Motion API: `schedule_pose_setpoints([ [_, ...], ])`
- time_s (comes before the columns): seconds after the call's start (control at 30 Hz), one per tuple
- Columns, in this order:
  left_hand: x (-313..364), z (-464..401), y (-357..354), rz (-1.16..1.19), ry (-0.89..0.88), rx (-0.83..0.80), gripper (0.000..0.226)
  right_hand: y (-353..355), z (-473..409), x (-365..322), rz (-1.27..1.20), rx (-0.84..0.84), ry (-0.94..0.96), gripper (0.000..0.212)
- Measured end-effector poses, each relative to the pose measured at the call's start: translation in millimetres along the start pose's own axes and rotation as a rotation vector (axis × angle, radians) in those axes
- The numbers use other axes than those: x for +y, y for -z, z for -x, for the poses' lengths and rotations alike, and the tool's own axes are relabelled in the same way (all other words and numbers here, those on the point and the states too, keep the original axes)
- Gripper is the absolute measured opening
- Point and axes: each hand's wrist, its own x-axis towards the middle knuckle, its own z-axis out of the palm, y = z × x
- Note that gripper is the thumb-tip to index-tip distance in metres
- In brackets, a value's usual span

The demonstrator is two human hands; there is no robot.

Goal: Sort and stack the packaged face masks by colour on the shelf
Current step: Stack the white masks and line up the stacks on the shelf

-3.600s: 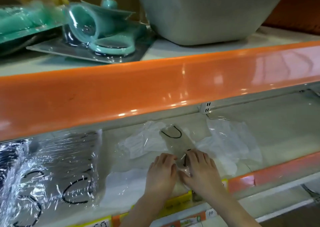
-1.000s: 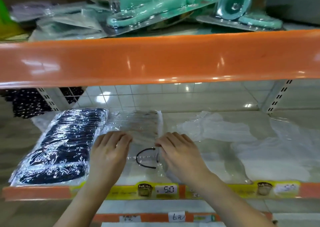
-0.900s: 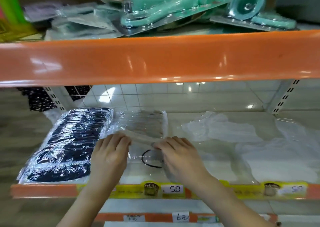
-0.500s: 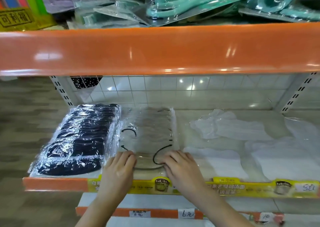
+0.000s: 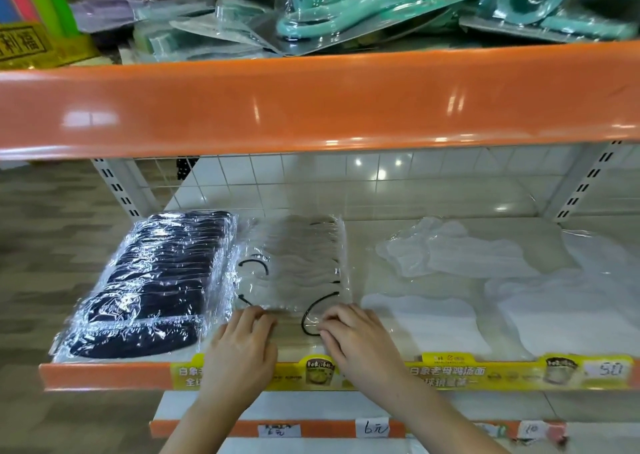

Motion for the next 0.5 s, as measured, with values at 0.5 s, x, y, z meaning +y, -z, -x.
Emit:
schedule_pose_setpoints([
  [0.5, 106, -33, -1, 0.161, -0.163, -0.111, 0.017, 70, 9, 52, -0.071, -0.184, -0.246, 0.033],
])
